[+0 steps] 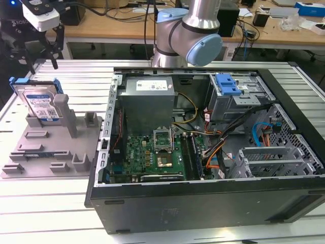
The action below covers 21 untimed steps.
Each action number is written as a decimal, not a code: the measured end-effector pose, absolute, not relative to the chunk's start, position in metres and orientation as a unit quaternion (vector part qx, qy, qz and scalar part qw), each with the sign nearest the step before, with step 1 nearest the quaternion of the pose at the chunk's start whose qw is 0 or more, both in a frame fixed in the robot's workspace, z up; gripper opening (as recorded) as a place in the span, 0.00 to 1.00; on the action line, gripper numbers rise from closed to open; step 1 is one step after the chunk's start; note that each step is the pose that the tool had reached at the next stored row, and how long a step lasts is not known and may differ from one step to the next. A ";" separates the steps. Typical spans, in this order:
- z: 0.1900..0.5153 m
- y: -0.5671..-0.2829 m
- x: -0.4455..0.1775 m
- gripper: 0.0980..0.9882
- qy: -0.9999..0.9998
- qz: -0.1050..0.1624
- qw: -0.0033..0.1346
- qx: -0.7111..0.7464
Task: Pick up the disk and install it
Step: 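Pick up the disk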
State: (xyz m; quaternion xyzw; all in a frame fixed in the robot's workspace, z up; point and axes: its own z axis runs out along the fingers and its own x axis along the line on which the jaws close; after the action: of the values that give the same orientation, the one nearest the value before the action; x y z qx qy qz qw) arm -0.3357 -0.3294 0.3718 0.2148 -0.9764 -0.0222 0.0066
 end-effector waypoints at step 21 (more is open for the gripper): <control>0.372 -0.328 -0.336 0.50 -0.879 -0.020 0.012 0.477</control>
State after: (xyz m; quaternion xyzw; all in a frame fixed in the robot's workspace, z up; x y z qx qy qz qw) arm -0.3356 -0.3284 0.3717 0.4770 -0.8786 -0.0196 0.0125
